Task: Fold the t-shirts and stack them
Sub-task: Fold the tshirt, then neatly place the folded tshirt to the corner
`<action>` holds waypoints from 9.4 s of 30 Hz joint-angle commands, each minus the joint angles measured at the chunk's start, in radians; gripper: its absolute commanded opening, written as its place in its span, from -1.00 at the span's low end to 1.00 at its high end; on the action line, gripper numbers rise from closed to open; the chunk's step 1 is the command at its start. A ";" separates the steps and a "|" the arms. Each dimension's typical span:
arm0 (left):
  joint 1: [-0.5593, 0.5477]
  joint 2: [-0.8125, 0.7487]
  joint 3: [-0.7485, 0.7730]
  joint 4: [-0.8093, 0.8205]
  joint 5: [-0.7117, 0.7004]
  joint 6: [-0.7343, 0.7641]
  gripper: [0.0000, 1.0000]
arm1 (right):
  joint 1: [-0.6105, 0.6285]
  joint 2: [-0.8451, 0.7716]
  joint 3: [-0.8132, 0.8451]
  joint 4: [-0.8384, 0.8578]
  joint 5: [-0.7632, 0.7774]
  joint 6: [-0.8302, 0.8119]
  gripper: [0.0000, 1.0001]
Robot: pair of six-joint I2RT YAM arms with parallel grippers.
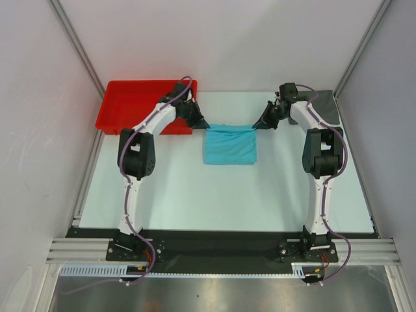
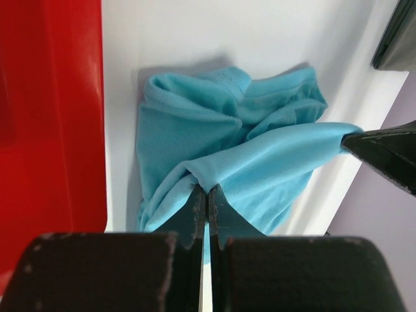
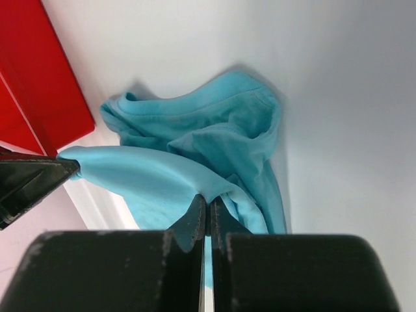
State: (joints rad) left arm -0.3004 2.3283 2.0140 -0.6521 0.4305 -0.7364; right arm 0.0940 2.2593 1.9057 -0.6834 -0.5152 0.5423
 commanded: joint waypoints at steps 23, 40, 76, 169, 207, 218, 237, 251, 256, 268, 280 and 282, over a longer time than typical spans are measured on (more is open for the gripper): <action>-0.005 0.001 0.313 0.006 -0.188 0.114 0.38 | -0.059 0.125 0.386 -0.131 0.050 -0.102 0.21; -0.209 -0.116 -0.115 0.348 -0.179 0.252 -0.95 | 0.064 -0.094 -0.276 0.516 -0.166 0.071 -0.87; -0.046 0.358 0.328 0.396 -0.108 0.114 -0.87 | -0.049 0.344 0.072 0.725 -0.106 0.349 -0.80; -0.575 -0.325 -0.407 0.149 -0.760 0.656 0.21 | -0.149 -0.501 -0.663 0.031 0.009 -0.134 0.00; -0.720 0.171 -0.021 0.243 -0.972 1.023 -0.87 | -0.286 -0.501 -0.674 0.099 -0.111 -0.087 0.22; -0.688 0.039 -0.047 0.197 -0.851 0.957 -0.99 | -0.255 -0.443 -0.666 0.240 -0.232 -0.024 0.68; -0.589 -0.195 -0.190 0.213 -0.668 0.896 -0.99 | -0.097 -0.116 -0.390 0.430 -0.327 0.125 0.94; -0.580 -0.262 -0.209 0.209 -0.621 0.884 -0.99 | -0.023 0.035 -0.257 0.393 -0.226 0.142 0.54; -0.580 -0.285 -0.230 0.213 -0.599 0.870 -0.99 | -0.016 0.045 -0.247 0.430 -0.192 0.165 0.47; -0.580 -0.310 -0.265 0.216 -0.576 0.847 -1.00 | 0.013 0.034 -0.231 0.463 -0.100 0.202 -0.03; -0.545 -0.475 -0.291 0.098 -0.495 0.569 0.15 | 0.056 0.049 0.192 -0.065 0.223 -0.303 -1.00; -0.531 -0.561 -0.369 0.079 -0.510 0.519 0.15 | 0.056 0.046 0.225 -0.152 0.289 -0.408 -1.00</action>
State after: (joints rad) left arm -0.8639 1.9583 1.7020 -0.5491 -0.0971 -0.0902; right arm 0.1429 2.3112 2.0491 -0.6212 -0.3855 0.3584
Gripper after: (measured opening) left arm 0.574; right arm 0.057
